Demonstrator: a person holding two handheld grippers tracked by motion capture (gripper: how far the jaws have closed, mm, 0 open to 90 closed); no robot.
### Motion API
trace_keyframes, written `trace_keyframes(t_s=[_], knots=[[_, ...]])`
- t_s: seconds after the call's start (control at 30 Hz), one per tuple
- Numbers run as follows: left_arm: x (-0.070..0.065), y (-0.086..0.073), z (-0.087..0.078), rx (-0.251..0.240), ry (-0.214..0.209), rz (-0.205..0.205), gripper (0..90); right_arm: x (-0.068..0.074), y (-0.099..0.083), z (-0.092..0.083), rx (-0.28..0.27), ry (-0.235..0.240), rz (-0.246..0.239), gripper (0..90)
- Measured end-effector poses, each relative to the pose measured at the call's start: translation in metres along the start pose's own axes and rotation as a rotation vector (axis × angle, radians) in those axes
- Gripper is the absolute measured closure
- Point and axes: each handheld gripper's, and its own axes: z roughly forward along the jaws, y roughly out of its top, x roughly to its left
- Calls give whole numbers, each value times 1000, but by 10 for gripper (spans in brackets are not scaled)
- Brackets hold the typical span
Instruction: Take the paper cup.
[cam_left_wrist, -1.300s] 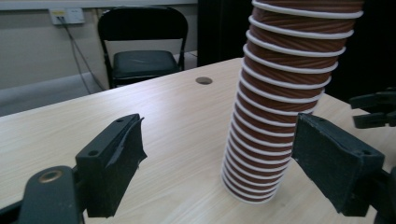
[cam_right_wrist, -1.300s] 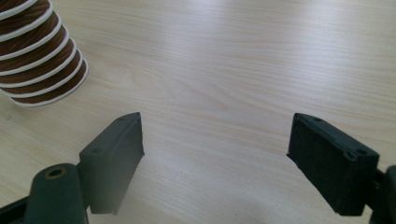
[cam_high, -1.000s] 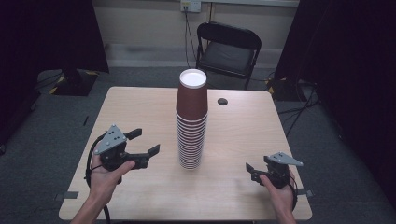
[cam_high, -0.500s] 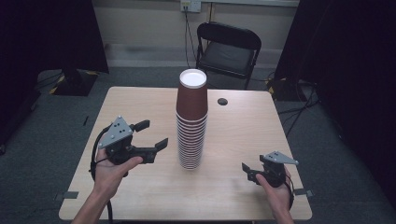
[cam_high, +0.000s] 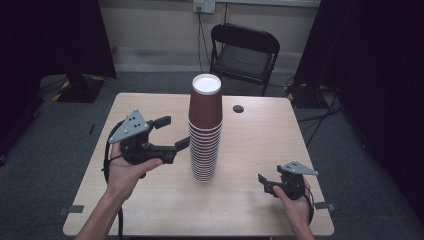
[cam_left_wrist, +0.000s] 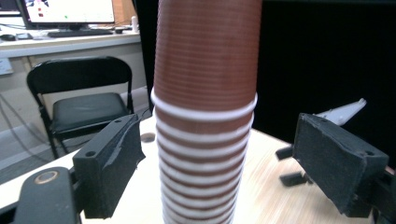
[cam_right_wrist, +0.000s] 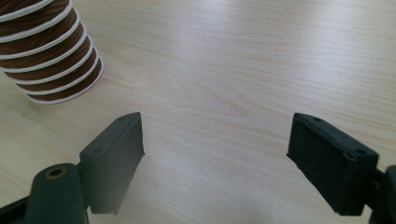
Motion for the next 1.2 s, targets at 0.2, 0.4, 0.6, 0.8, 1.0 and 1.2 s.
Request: trace_keyframes(t_s=[0.2, 0.4, 0.6, 0.8, 1.0, 1.2], knots=[[2, 16, 10, -23, -15, 7, 154, -1, 0, -1, 1, -1, 3, 179], [5, 26, 15, -37, -17, 0, 153, -1, -2, -1, 2, 3, 1, 179], [10, 40, 25, -43, -22, -8, 153, -1, -2, -1, 0, 1, 2, 179], [17, 52, 41, -47, -45, -25, 153, 0, -1, 0, 2, 4, 2, 179], [18, 57, 57, -11, -54, -13, 151, 0, -1, 0, 2, 6, 1, 179], [17, 57, 72, 24, -59, -5, 122, -1, -2, 0, 1, 8, 3, 179]])
